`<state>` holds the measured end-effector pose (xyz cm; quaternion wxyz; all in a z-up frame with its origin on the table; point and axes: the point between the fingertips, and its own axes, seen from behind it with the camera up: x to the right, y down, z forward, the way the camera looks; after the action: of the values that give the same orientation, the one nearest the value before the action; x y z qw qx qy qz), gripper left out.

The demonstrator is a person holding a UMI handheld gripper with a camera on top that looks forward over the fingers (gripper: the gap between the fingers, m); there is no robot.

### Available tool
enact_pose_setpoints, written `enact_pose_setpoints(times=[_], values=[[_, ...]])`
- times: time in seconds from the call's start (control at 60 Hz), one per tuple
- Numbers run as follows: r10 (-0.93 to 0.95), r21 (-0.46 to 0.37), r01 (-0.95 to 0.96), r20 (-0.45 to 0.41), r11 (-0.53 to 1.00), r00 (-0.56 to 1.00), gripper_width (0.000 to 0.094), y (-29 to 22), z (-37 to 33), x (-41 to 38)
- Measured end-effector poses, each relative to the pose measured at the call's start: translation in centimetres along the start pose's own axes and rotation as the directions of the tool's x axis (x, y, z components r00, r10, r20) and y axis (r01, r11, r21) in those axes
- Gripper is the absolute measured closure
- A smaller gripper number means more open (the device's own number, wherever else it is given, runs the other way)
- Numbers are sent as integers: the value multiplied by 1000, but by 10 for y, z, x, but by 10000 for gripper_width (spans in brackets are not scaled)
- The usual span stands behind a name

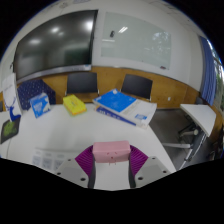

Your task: Unplug charger

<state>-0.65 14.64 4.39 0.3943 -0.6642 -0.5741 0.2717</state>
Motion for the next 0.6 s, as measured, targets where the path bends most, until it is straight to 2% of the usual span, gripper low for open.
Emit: enact_pose_setpoints(times=[0.15,0.233,0.267,0.35,0.433,0.6], values=[[-6,-123,12,51,992,999,339,45,30,-5],[9,-123,-2,61,992,998,50,45,28,-3],[11,-117,-4,62,993,998,121,40,25,1],[19,-94,-11,83,996,996,65,27,0,2],[19,-99,-10,97,995,995,74,14,-42,7],[24,-118,-11,110,993,994,83,-4,-168,19]])
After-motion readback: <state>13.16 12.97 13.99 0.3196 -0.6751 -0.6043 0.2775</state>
